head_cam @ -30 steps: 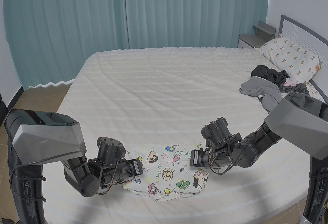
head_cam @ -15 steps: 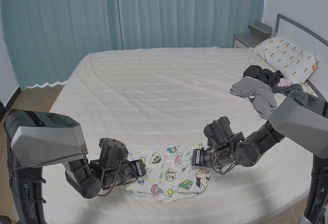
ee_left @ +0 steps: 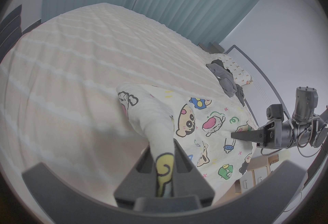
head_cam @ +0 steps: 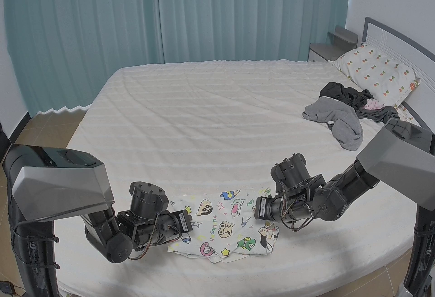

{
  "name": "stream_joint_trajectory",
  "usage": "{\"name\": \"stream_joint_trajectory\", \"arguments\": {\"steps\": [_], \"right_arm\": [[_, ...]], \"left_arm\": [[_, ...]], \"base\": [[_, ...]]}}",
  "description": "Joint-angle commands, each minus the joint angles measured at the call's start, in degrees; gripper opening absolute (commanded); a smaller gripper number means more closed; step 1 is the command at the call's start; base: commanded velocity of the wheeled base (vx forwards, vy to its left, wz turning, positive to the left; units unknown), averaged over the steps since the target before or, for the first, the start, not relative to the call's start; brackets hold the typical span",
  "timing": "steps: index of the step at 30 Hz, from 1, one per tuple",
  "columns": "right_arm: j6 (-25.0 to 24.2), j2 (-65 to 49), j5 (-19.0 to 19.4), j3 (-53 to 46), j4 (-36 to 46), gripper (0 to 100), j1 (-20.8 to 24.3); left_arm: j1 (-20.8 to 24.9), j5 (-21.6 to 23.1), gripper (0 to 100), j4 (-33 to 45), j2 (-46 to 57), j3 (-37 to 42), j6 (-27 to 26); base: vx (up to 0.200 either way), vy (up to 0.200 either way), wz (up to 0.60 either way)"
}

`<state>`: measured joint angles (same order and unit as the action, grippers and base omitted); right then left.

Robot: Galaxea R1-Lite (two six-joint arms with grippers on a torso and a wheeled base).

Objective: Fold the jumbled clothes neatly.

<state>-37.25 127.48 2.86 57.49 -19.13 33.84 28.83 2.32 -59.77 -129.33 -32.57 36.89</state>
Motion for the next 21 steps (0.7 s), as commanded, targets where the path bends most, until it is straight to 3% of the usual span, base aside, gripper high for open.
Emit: {"name": "stream_joint_trajectory", "arguments": {"steps": [1, 6, 21], "right_arm": [[-0.01, -0.21, 0.04, 0.08, -0.12, 0, 0.00], [-0.01, -0.74, 0.04, 0.25, -0.03, 0, 0.17], [0.08, -1.79, -0.05, -0.63, 0.23, 0, -0.79]], "left_arm": [[0.00, -0.29, 0, 0.36, -0.05, -0.47, 0.03], [0.00, -0.82, 0, 0.44, 0.04, -1.00, 0.20], [1.49, -0.82, 0, 0.36, 0.66, -1.09, 1.52]], "base": [[0.000, 0.000, 0.00], [0.000, 0.000, 0.00], [0.000, -0.200, 0.00]]}}
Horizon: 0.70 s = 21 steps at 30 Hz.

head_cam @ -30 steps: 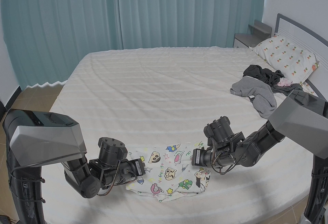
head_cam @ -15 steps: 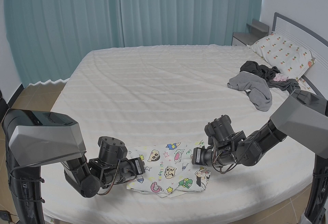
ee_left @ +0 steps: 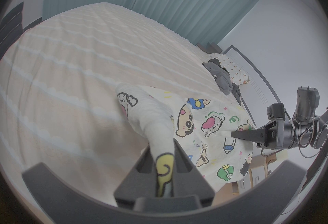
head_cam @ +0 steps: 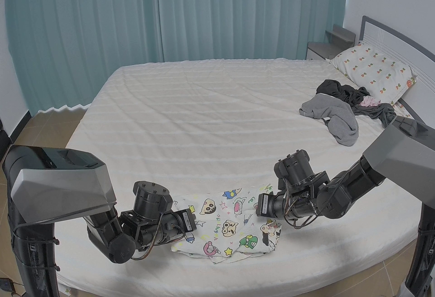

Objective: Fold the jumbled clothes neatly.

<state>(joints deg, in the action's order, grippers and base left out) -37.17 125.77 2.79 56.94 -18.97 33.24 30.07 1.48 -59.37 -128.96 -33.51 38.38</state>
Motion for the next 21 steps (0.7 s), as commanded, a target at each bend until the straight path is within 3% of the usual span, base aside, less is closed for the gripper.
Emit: {"name": "stream_joint_trajectory", "arguments": {"steps": [1, 21], "right_arm": [[0.08, -0.17, 0.02, -0.08, 0.07, 0, -0.20], [0.69, -1.41, -0.15, -1.31, 0.16, 0, -0.81]], "left_arm": [[0.42, 0.02, 0, -0.05, 0.29, -0.15, 0.03], [2.71, 0.02, 0, 0.13, 0.29, -1.56, 0.12]], "base": [[0.000, -0.200, 0.00], [0.000, -0.200, 0.00]]}}
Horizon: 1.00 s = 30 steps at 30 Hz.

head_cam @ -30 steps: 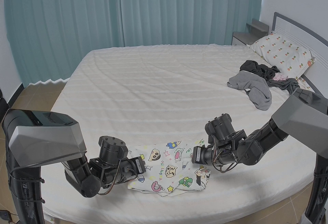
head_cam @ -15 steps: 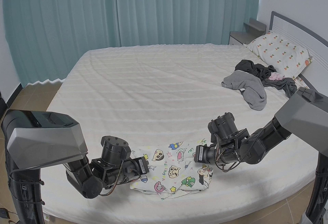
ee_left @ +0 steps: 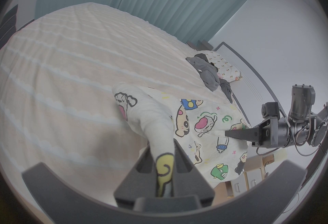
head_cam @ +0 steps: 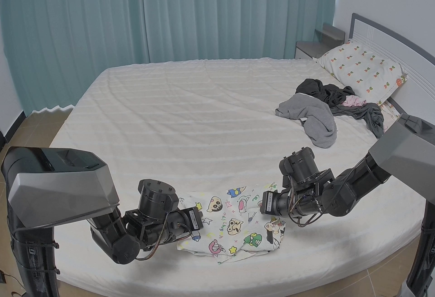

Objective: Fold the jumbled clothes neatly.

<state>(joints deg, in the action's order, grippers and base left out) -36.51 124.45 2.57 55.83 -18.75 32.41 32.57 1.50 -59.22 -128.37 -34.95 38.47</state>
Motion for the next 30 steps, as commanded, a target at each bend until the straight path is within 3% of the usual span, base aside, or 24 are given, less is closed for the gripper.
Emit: {"name": "stream_joint_trajectory", "arguments": {"steps": [1, 18, 30], "right_arm": [[0.04, -0.09, 0.06, -0.20, -0.06, 0, -0.16], [0.48, 0.61, -0.29, -0.20, -0.06, 0, -0.16], [1.35, 3.34, -0.73, -0.02, -0.41, 0, -0.07]], "left_arm": [[0.39, -0.01, 0, -0.02, -0.30, -0.12, 0.11], [1.18, -0.01, 0, -0.19, -1.54, -1.00, 0.29], [1.00, -0.09, 0, -0.19, -3.29, -0.82, 0.37]], "base": [[0.000, -0.200, 0.00], [0.000, -0.200, 0.00], [0.000, 0.000, 0.00]]}}
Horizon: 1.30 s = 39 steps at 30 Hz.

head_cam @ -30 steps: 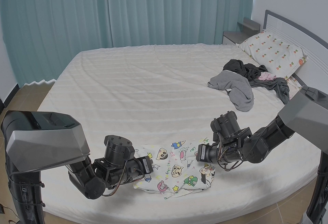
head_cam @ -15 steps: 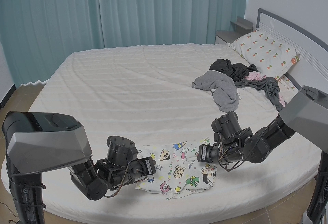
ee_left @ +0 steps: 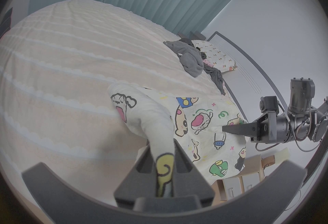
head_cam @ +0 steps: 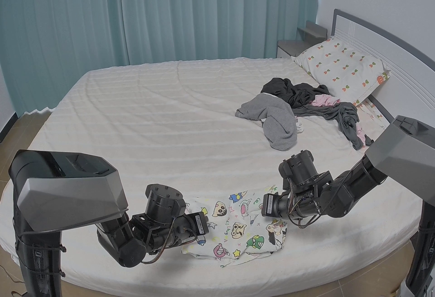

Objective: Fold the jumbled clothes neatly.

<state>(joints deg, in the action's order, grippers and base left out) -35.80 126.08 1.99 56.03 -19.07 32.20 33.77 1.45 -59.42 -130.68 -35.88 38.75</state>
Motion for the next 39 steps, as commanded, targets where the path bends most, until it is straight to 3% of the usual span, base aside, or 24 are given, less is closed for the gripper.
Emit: {"name": "stream_joint_trajectory", "arguments": {"steps": [1, 3, 4, 5, 6, 16, 19, 28, 33, 39], "right_arm": [[0.91, 1.98, -0.41, -0.31, -0.09, 0, 0.15], [1.26, 2.77, -1.37, -0.31, -0.18, 0, 0.24], [1.35, 3.21, -1.72, -0.39, -0.18, 0, 0.24], [1.44, 3.65, -2.07, -0.13, -0.36, 0, 0.24], [1.53, 4.35, -2.34, 0.13, -0.36, 100, 0.24], [3.99, 4.27, -4.18, -3.73, 0.17, 100, -1.52], [6.98, 3.65, -5.15, -6.55, 0.17, 100, -2.66], [12.95, 3.12, -7.17, -10.94, 3.07, 100, -3.37], [12.07, 0.58, -9.72, -11.29, 1.93, 100, -4.51], [9.35, -15.86, -10.78, -17.27, -2.12, 100, -4.60]], "left_arm": [[-0.19, -0.04, 0, 0.00, -1.06, 0.11, 0.18], [-0.28, -0.22, 0, 0.00, -1.06, 0.28, 0.80], [-0.28, -0.66, 100, 0.00, -1.06, 0.28, 0.97], [-0.37, -1.36, 100, 0.00, -1.24, 0.19, 1.06], [-0.46, -2.51, 100, 0.00, -1.77, 0.19, 1.06], [-1.42, -6.81, 100, 0.18, -3.88, 3.01, 0.45], [-2.39, -9.19, 100, 1.85, -5.55, 4.76, -4.56], [-2.30, -9.80, 100, 3.78, -5.20, 7.84, -7.46], [-2.92, -9.80, 100, 3.78, -2.38, 8.10, -7.03], [-5.03, -9.80, 100, 3.78, 10.45, 9.51, -0.79]], "base": [[0.000, 0.000, 0.00], [0.000, 0.000, 0.00], [0.000, 0.000, 0.00], [0.000, 0.000, 0.00], [0.000, 0.000, 0.00], [0.000, 0.000, 0.00], [0.000, 0.000, 0.00], [0.000, 0.000, 0.00], [0.000, 0.000, 0.00], [0.000, 0.000, 0.00]]}}
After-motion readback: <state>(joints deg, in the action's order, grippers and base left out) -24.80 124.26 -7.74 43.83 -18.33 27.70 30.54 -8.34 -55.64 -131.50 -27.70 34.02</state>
